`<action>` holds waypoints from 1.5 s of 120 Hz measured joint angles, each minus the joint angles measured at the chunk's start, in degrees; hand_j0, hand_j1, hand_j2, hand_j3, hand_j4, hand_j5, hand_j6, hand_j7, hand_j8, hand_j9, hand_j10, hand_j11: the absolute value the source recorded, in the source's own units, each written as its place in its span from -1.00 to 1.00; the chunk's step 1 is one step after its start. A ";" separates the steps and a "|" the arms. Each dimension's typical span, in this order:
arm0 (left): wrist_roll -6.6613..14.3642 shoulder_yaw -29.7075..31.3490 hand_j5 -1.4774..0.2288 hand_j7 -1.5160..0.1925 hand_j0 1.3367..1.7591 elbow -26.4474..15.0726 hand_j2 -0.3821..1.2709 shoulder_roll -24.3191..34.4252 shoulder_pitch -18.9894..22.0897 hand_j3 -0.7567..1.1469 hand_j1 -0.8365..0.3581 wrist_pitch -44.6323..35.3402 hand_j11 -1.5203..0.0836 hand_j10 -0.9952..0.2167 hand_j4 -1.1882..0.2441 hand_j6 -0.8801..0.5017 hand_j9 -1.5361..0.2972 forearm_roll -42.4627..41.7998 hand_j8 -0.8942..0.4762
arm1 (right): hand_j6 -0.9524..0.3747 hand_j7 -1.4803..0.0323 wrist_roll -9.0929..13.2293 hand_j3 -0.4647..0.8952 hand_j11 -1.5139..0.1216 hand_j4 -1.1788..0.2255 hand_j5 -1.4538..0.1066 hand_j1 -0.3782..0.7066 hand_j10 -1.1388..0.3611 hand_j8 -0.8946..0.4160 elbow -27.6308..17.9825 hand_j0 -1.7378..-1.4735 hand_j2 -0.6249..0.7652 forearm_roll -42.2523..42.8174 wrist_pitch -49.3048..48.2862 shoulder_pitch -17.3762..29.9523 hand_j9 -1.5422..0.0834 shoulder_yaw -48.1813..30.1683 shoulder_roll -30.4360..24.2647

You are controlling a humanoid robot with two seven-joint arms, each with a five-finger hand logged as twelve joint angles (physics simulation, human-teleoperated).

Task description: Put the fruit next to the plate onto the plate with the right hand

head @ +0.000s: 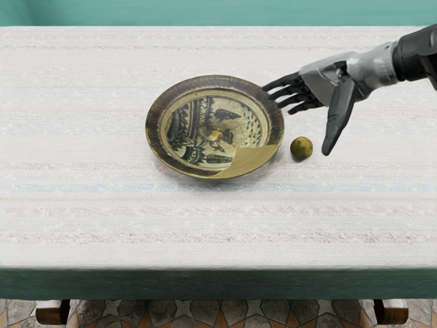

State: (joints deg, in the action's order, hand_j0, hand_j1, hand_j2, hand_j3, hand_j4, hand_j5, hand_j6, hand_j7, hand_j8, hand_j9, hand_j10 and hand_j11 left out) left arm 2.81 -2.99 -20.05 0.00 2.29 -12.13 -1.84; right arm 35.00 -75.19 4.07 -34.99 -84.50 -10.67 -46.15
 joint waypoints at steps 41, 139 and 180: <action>0.00 0.00 0.72 0.76 0.52 0.01 -0.54 0.00 0.00 -0.21 0.97 0.00 0.88 0.63 0.65 0.26 0.67 0.00 0.29 | 0.43 0.96 0.00 -0.32 0.85 0.68 0.86 -0.95 0.52 0.36 2.07 -0.40 -0.10 1.29 0.13 0.32 0.90 0.68 -2.05; 0.00 0.00 0.72 0.76 0.52 0.01 -0.54 0.00 0.00 -0.20 0.97 0.00 0.88 0.63 0.65 0.26 0.67 0.00 0.29 | 0.43 0.96 0.00 -0.32 0.85 0.68 0.86 -0.95 0.52 0.36 3.24 -0.40 -0.10 12.84 57.18 -9.71 0.90 39.33 23.48; 0.00 0.00 0.72 0.76 0.52 0.00 -0.54 0.00 0.00 -0.20 0.97 0.00 0.88 0.63 0.65 0.26 0.67 0.00 0.29 | 0.43 0.96 0.00 -0.32 0.85 0.68 0.86 -0.95 0.52 0.36 4.80 -0.40 -0.10 15.99 62.47 -5.03 0.90 39.41 28.26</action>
State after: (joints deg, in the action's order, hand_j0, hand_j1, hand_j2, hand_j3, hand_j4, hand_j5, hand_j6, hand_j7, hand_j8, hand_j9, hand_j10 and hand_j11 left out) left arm 2.81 -2.99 -20.04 0.00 2.29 -12.13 -1.84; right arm 35.00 -70.39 20.06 27.49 -89.52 28.73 -17.89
